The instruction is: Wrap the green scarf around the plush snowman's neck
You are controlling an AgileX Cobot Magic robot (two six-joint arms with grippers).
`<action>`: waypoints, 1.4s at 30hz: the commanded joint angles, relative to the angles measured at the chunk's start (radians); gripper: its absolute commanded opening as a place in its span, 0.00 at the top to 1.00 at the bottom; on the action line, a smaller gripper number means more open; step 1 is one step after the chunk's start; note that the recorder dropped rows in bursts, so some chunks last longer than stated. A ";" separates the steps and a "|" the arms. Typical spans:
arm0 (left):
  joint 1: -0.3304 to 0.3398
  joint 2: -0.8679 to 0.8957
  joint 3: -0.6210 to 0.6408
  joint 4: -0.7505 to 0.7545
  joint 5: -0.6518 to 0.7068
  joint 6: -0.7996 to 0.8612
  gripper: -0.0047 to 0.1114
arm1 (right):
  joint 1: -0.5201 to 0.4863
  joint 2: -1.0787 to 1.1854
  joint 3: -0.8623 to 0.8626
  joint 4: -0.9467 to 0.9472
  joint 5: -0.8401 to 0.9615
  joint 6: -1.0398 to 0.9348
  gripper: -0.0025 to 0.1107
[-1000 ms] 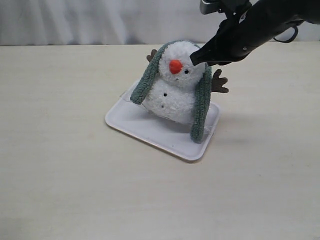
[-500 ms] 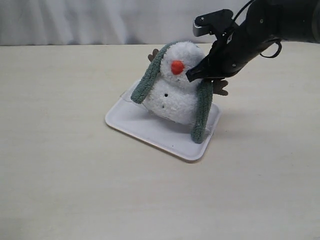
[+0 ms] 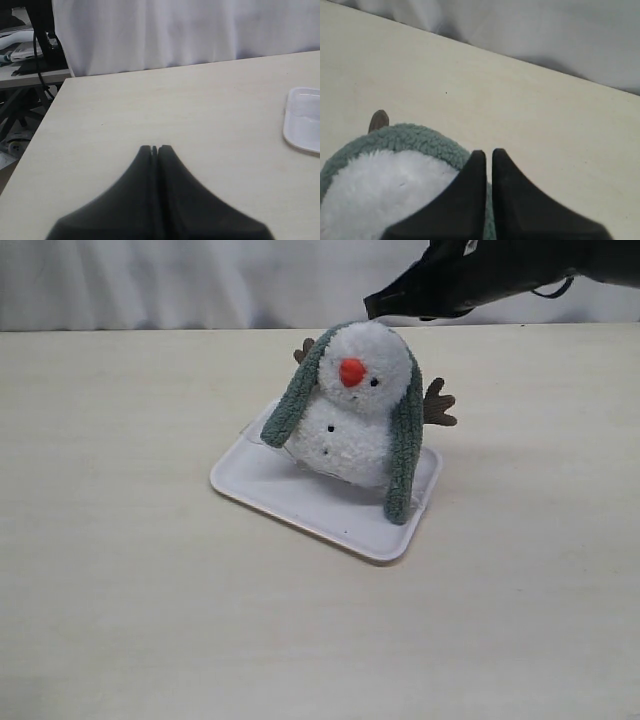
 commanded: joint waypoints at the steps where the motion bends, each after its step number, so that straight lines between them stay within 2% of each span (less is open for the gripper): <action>1: 0.004 -0.003 0.002 0.003 -0.012 0.000 0.96 | -0.004 0.071 0.000 0.000 -0.001 0.005 0.94; 12: 0.004 -0.003 0.002 0.003 -0.012 0.000 0.96 | -0.004 0.143 -0.004 0.000 0.034 0.003 0.94; 20: 0.004 -0.003 0.002 0.003 -0.012 0.000 0.96 | -0.004 0.141 -0.118 0.011 0.219 0.003 0.94; 29: 0.004 -0.003 0.002 0.003 -0.012 0.000 0.96 | -0.004 -0.021 -0.141 0.011 0.298 -0.075 0.93; 32: 0.004 -0.003 0.002 0.003 -0.012 0.000 0.96 | -0.004 -0.077 -0.141 0.077 0.341 -0.133 0.85; 36: 0.004 -0.003 0.002 0.003 -0.012 0.000 0.96 | -0.004 -0.084 -0.141 0.313 0.429 -0.314 0.68; 39: 0.004 -0.003 0.002 0.003 -0.012 0.000 0.96 | -0.004 -0.052 -0.141 0.410 0.478 -0.359 0.57; 42: 0.004 -0.003 0.002 0.003 -0.012 0.000 0.96 | -0.004 -0.019 -0.141 0.415 0.471 -0.323 0.60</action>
